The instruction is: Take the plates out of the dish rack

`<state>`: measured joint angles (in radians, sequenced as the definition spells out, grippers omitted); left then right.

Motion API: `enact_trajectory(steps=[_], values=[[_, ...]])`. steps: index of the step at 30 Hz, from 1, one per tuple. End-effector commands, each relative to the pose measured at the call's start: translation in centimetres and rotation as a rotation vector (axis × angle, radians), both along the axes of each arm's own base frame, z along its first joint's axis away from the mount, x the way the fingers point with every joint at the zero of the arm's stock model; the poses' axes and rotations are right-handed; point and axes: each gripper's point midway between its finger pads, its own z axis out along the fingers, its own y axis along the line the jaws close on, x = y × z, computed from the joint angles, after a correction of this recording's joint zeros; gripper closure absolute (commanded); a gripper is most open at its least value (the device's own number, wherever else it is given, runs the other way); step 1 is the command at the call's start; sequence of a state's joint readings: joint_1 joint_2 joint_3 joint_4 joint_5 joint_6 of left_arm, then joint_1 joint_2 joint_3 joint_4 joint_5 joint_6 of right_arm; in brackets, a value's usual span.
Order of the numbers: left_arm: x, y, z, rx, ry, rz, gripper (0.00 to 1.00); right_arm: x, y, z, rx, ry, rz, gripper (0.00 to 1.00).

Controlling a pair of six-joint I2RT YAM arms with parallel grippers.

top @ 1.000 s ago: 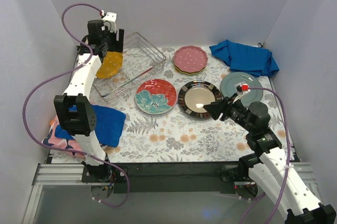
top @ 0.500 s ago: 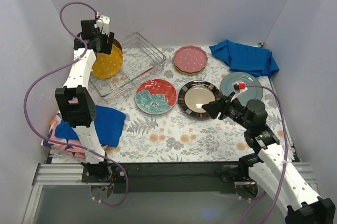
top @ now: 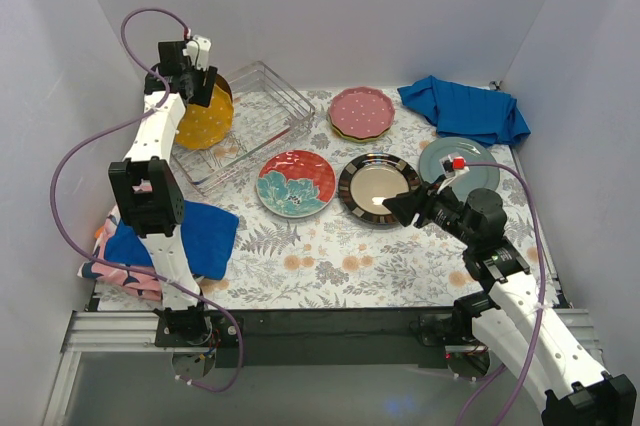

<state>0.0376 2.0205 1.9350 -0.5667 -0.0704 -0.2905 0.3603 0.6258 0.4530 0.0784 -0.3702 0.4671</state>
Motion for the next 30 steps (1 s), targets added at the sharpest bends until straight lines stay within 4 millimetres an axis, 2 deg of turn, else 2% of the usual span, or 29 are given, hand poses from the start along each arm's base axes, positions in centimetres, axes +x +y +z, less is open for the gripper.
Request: enact_trajectory(steps=[1, 6, 9, 14, 17, 24, 25, 30], values=[[0.4, 0.6, 0.9, 0.018, -0.023, 0.011, 0.34, 0.0, 0.2, 1.2, 0.013, -0.060, 0.012, 0.42], [0.4, 0.2, -0.4, -0.008, 0.000, 0.006, 0.35, 0.1, 0.0, 1.1, 0.011, -0.065, 0.000, 0.42], [0.3, -0.2, -0.4, -0.029, 0.007, 0.000, 0.36, 0.1, 0.0, 1.0, 0.011, -0.062, 0.003, 0.42], [-0.8, -1.0, 0.1, -0.066, 0.021, -0.009, 0.36, 0.0, 0.1, 0.9, 0.012, -0.057, 0.010, 0.42], [-1.4, -2.0, -0.2, -0.068, 0.039, -0.034, 0.37, -0.2, 0.1, 1.2, 0.019, -0.068, 0.010, 0.42], [-2.5, -2.7, -0.7, -0.092, 0.075, -0.035, 0.40, -0.4, -0.2, 1.8, 0.025, -0.099, -0.001, 0.42], [-2.8, -4.7, -1.1, -0.090, 0.090, -0.072, 0.40, -0.5, -0.2, 1.8, 0.024, -0.102, 0.001, 0.42], [-3.8, -5.4, -1.5, -0.077, 0.125, -0.089, 0.41, -0.5, -0.3, 1.7, 0.022, -0.100, 0.000, 0.42]])
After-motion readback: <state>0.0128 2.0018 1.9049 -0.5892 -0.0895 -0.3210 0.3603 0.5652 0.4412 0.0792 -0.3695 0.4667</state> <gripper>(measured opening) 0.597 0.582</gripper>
